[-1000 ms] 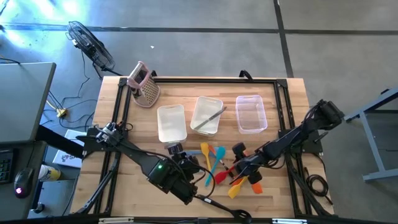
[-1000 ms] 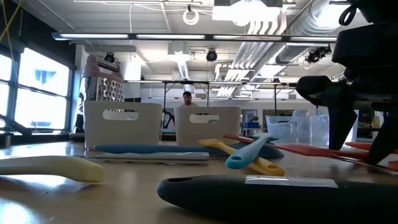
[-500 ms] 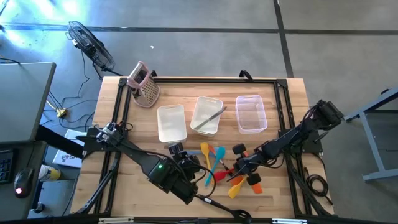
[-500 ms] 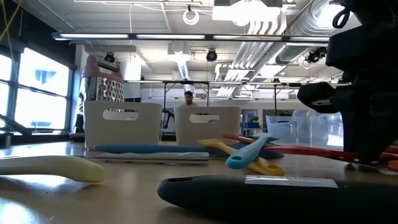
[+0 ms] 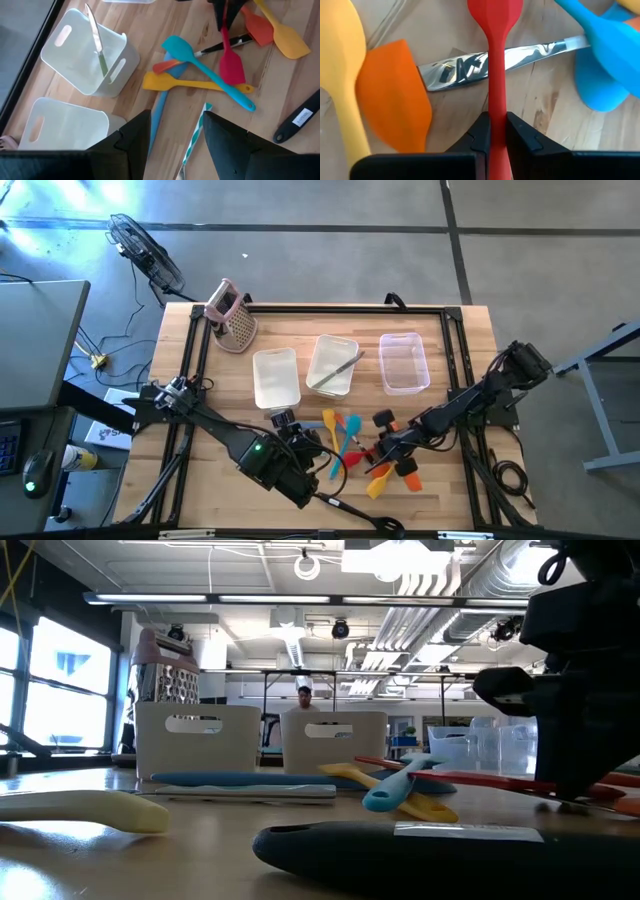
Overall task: Pick & Place Kitchen Items
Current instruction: Put the red spatula into the transparent bin
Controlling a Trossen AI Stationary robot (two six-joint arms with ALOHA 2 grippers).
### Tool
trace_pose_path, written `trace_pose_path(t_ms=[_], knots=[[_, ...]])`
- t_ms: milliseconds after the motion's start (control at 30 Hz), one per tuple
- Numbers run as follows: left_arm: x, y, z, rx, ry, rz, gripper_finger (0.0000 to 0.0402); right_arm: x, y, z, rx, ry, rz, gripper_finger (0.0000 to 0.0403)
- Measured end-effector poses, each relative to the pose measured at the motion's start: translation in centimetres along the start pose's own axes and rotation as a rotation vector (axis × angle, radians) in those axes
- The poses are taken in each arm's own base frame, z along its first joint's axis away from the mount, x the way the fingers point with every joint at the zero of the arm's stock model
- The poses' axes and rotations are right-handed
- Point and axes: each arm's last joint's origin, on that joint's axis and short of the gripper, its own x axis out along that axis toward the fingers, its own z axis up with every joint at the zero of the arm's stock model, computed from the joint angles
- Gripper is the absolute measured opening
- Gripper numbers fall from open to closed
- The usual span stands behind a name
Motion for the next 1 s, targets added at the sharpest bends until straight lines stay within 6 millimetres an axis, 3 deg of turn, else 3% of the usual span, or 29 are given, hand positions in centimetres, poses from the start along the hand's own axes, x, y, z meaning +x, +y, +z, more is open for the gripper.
trace_pose_path(t_ms=[500, 1000], knots=[[0.0, 0.0, 0.0, 0.0, 0.001, 0.0, 0.0173, -0.1, 0.1, 0.1, -0.045, -0.006, -0.056, 0.0028], [0.0, 0.0, 0.0, 0.005, 0.001, 0.0, 0.0173, -1.0, 0.4, 2.3, -0.184, -0.033, -0.167, 0.0028]])
